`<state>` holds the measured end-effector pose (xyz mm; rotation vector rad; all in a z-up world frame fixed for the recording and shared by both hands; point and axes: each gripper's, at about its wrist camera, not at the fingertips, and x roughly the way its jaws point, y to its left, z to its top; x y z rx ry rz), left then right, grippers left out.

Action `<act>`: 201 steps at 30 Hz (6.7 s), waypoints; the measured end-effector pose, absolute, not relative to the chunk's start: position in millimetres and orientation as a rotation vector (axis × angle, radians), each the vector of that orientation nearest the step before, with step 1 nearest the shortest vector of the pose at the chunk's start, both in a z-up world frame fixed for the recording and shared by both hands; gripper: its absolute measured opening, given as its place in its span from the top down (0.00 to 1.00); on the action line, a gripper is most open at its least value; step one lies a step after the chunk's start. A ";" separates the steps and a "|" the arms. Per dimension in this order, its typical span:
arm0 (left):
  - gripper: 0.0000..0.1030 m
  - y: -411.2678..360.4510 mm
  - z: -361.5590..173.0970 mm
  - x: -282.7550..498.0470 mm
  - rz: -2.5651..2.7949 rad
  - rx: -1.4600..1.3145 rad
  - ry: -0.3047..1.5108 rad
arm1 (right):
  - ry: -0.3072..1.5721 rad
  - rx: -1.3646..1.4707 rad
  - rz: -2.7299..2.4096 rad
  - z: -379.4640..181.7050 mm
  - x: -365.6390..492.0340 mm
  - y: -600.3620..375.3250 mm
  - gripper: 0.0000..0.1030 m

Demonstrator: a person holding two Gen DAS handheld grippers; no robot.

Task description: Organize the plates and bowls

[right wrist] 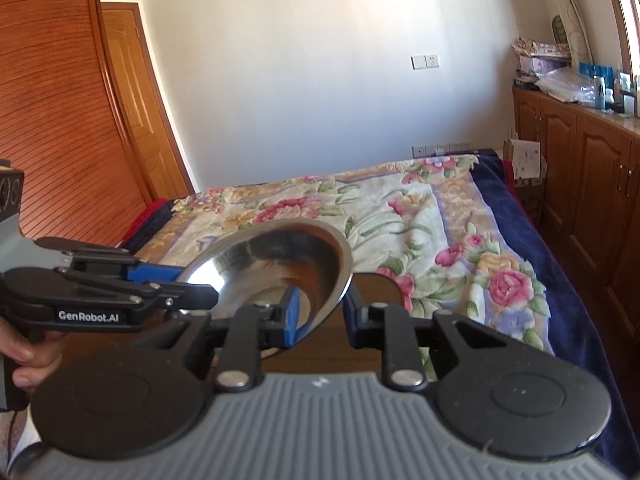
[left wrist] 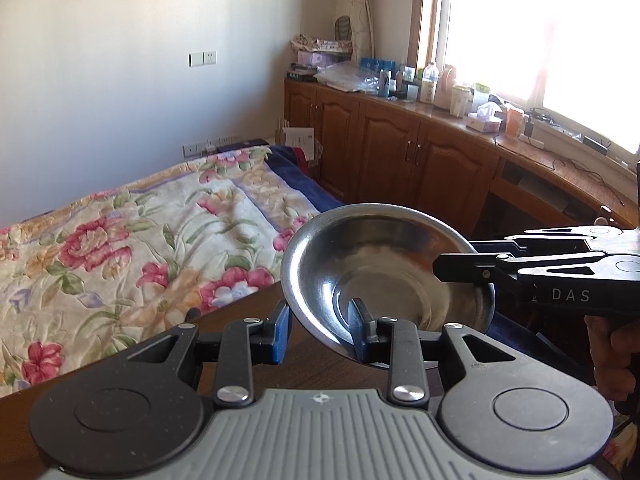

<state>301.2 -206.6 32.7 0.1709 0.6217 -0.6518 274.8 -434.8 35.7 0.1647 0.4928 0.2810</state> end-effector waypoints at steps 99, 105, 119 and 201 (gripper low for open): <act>0.67 -97.4 -11.6 65.5 -0.569 0.154 0.623 | 0.551 0.001 0.392 4.6 97.6 -339.2 0.74; 0.67 -94.6 -13.5 68.9 -0.569 0.149 0.625 | 0.556 -0.024 0.386 2.2 98.8 -337.1 0.74; 0.64 -82.1 -9.1 64.3 -0.546 0.077 0.579 | 0.517 -0.051 0.376 8.8 95.7 -335.1 0.66; 0.54 -28.5 5.5 44.3 -0.396 -0.047 0.420 | 0.261 0.104 0.444 9.1 92.7 -315.0 0.57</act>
